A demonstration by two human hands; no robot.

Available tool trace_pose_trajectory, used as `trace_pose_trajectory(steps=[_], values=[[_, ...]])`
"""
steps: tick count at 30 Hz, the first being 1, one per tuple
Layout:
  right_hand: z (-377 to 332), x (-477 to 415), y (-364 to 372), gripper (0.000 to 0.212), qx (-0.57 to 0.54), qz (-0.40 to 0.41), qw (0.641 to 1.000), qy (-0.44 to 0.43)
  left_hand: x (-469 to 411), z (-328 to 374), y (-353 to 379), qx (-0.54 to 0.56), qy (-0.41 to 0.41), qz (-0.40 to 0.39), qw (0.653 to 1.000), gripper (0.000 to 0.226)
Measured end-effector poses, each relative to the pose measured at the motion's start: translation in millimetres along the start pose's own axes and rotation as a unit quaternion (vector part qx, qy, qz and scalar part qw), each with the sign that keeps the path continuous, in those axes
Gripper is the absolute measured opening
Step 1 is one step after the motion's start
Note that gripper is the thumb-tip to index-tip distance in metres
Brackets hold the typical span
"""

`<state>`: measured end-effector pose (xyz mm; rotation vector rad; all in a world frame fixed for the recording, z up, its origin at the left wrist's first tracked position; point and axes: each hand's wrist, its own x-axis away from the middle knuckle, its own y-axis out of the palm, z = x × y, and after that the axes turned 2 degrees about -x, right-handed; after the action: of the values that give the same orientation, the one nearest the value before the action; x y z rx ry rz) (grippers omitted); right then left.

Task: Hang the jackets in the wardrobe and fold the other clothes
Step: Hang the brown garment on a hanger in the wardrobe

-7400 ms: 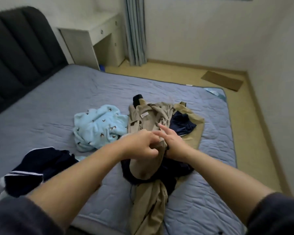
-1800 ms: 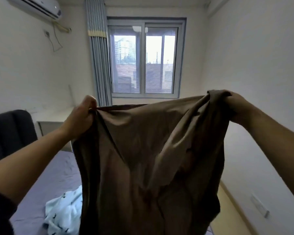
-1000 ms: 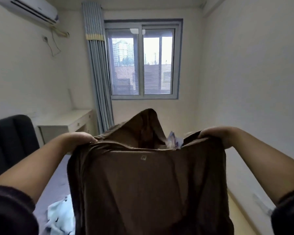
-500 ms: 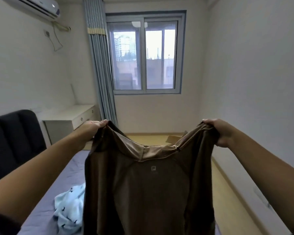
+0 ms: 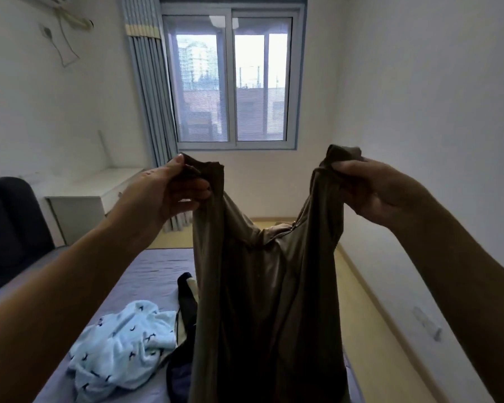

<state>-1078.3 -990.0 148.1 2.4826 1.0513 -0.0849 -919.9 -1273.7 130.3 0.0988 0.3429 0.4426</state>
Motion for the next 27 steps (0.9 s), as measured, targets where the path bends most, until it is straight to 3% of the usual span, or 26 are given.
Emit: trace_pose_trajectory(steps=[6, 8, 11, 13, 15, 20, 27], values=[[86.1, -109.3, -16.1, 0.020, 0.124, 0.183, 0.969, 0.107, -82.3, -87.4, 32.9, -0.118, -0.101, 0.074, 0.985, 0.028], [120.1, -139.2, -25.2, 0.022, 0.153, 0.150, 0.963, 0.160, -110.2, -133.7, 34.8, -0.174, -0.180, 0.057, 0.966, 0.028], [181.6, -151.1, -44.0, 0.033, 0.204, 0.030, 0.941, 0.269, -112.2, -212.3, 25.7, -0.212, -0.309, -0.018, 0.927, 0.061], [238.8, -128.2, -63.2, 0.050, 0.269, 0.020, 0.910, 0.316, -78.2, -266.3, 15.7, -0.230, -0.346, -0.031, 0.909, 0.052], [300.8, -82.8, -84.4, 0.052, 0.329, 0.040, 0.872, 0.360, -26.4, -320.8, 5.6, -0.226, -0.398, -0.024, 0.889, 0.034], [427.0, 49.2, -132.2, 0.018, 0.319, 0.090, 0.786, 0.522, 103.7, -420.1, -9.0, -0.169, -0.577, 0.040, 0.798, 0.015], [555.9, 146.6, -165.9, 0.012, 0.263, 0.087, 0.740, 0.613, 216.1, -532.6, 0.9, -0.123, -0.660, 0.085, 0.736, 0.016]])
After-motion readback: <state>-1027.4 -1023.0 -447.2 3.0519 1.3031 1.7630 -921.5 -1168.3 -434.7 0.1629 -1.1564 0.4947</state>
